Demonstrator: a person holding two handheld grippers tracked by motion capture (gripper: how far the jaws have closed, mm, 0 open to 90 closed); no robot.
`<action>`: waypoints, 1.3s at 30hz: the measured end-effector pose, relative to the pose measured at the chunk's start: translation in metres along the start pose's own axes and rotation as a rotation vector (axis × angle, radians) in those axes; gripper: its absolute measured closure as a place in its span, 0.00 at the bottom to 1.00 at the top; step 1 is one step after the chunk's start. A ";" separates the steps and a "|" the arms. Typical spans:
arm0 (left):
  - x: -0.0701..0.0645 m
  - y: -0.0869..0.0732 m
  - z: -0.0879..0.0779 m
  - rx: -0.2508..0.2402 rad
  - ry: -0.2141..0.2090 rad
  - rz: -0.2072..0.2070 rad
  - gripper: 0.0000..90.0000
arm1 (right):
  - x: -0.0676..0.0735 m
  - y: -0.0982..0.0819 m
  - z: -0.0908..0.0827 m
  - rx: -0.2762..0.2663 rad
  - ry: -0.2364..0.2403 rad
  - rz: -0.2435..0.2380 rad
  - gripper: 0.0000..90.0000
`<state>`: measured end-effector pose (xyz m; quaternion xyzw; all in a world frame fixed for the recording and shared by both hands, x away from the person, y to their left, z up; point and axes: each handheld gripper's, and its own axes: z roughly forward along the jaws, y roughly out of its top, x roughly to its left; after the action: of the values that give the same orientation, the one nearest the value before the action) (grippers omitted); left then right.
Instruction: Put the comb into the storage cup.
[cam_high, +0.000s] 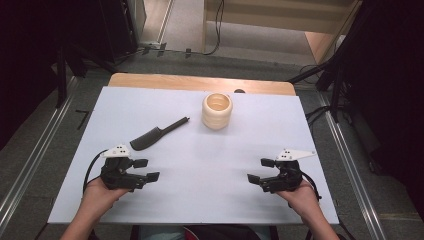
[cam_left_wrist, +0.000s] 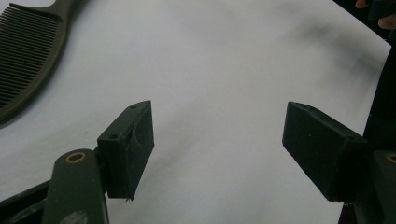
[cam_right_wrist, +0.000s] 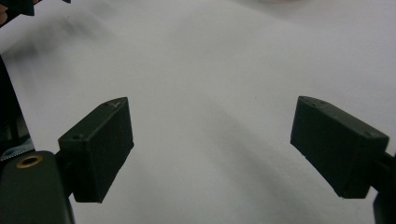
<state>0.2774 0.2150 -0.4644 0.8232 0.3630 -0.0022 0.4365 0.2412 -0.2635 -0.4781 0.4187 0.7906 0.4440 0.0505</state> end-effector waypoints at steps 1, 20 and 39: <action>0.000 0.000 0.000 0.001 0.001 -0.004 0.28 | 0.000 0.000 0.000 -0.001 0.000 -0.002 0.13; 0.005 0.000 -0.002 -0.014 0.022 -0.040 0.28 | -0.002 0.000 0.004 0.007 0.007 0.002 0.13; 0.005 0.000 -0.001 -0.005 0.022 -0.047 0.28 | -0.002 0.000 0.005 0.010 0.010 0.003 0.13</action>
<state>0.2809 0.2189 -0.4651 0.8134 0.3868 -0.0026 0.4344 0.2448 -0.2621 -0.4820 0.4180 0.7925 0.4419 0.0438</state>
